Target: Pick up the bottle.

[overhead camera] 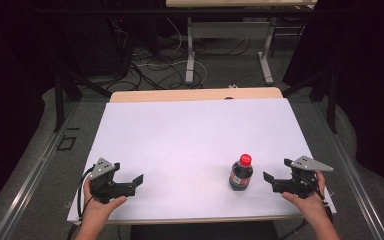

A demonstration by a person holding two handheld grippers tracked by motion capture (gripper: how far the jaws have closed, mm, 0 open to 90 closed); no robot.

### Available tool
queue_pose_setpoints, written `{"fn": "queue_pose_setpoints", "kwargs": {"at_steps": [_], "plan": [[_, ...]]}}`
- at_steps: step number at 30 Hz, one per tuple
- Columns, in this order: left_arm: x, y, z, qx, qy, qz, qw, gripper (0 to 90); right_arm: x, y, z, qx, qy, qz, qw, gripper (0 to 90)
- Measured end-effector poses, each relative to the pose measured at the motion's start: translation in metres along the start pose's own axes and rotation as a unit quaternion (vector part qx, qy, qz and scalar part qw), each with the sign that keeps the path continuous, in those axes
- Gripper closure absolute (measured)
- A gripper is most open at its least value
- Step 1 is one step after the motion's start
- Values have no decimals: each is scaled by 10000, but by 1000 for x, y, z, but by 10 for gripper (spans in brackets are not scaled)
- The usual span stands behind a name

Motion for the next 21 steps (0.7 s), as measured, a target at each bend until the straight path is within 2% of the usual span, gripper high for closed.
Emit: {"fn": "queue_pose_setpoints", "kwargs": {"at_steps": [1, 4, 9, 10, 13, 16, 18, 20, 21], "plan": [[0, 0, 0, 0, 0, 0, 10000, 4, 1, 0, 1, 87, 46, 15, 10000, 55], [-1, 1, -1, 26, -20, -27, 10000, 4, 2, 0, 3, 121, 108, 19, 9999, 68], [0, 1, -2, 32, -38, -31, 10000, 4, 9, 2, 13, 280, 355, 74, 9990, 118], [1, 2, -2, 11, -28, -56, 10000, 4, 10, 4, 16, 299, 391, 7, 9988, 127], [2, 2, -1, 11, -19, -72, 10000, 4, 15, 8, 26, 484, 506, -13, 9975, 146], [3, 2, 0, 39, 2, -98, 9999, 4, 19, 11, 38, 783, 592, -14, 9952, 146], [3, 2, 0, 17, 9, -58, 10000, 4, 20, 12, 46, 844, 708, 25, 9939, 147], [2, 2, -1, 48, -7, -84, 10000, 4, 18, 15, 54, 726, 833, -59, 9939, 148], [2, 2, -1, 49, -9, -88, 9999, 4, 18, 15, 56, 747, 885, 0, 9933, 152]]}}
Point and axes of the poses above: each handheld gripper's, and its own axes: x roughly backward along the jaws, y roughly out of its top, z roughly to its left, the point moved 9 cm from there along -x, roughly forward along the jaws, and after that the axes turned 14 degrees about z, right-handed, at the moved point
